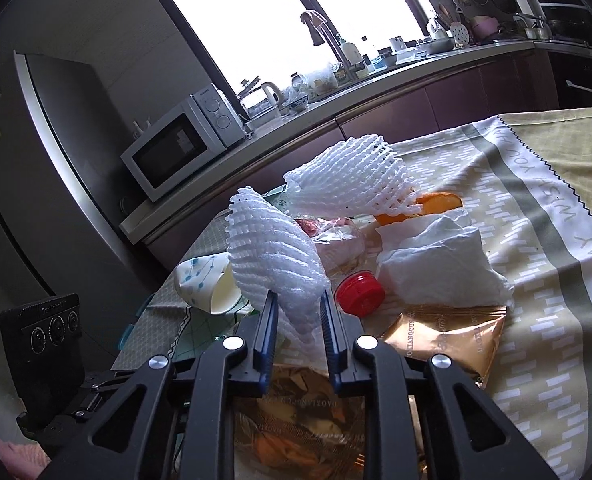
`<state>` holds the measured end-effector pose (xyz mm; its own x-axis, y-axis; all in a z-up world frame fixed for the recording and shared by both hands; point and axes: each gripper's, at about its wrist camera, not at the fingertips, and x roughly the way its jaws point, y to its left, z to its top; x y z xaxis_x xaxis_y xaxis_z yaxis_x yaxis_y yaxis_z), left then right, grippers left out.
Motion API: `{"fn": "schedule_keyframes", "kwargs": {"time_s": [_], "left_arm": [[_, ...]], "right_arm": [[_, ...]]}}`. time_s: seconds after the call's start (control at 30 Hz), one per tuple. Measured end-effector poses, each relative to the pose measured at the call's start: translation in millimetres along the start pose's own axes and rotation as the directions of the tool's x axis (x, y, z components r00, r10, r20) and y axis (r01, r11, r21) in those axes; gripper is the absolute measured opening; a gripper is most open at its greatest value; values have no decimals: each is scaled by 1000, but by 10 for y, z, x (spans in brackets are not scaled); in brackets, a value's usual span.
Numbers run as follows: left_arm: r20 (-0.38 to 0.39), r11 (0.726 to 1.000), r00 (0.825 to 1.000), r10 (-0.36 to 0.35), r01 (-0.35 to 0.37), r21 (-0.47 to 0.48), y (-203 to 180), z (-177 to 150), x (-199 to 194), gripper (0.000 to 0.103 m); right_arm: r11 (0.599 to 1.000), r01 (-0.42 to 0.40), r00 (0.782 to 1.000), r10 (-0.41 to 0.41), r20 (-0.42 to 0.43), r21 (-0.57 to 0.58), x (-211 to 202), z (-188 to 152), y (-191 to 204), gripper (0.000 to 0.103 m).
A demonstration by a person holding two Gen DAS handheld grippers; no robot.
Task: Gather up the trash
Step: 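Reach the right gripper to the white foam net and gold wrapper, close, then carry the foam net and wrapper with the right gripper to the teal bin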
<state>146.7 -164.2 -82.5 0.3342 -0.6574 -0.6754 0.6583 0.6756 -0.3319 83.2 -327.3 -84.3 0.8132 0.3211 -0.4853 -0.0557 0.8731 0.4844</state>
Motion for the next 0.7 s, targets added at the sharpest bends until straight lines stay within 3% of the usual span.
{"fn": "schedule_keyframes", "kwargs": {"time_s": [0.17, 0.23, 0.27, 0.43, 0.7], "left_arm": [[-28, 1000, 1000, -13, 13, -2, -48, -3, 75, 39], [-35, 1000, 999, -13, 13, 2, -50, -11, 95, 24], [-41, 1000, 999, -4, 4, 1, -55, -10, 110, 8], [16, 1000, 1000, 11, -11, 19, -101, -66, -22, 1], [127, 999, 991, 34, -31, -23, -1, -118, -666, 1]], "right_arm": [[1000, -3, 1000, 4, -13, 11, 63, -66, -27, 20], [1000, -8, 1000, 8, -13, 11, 63, -77, -24, 20], [1000, -8, 1000, 8, -11, 7, 55, -77, -15, 20], [1000, -14, 1000, 15, 6, -14, -20, -52, 59, 20], [993, -66, 996, 71, 53, -97, -177, 43, 415, 20]]}}
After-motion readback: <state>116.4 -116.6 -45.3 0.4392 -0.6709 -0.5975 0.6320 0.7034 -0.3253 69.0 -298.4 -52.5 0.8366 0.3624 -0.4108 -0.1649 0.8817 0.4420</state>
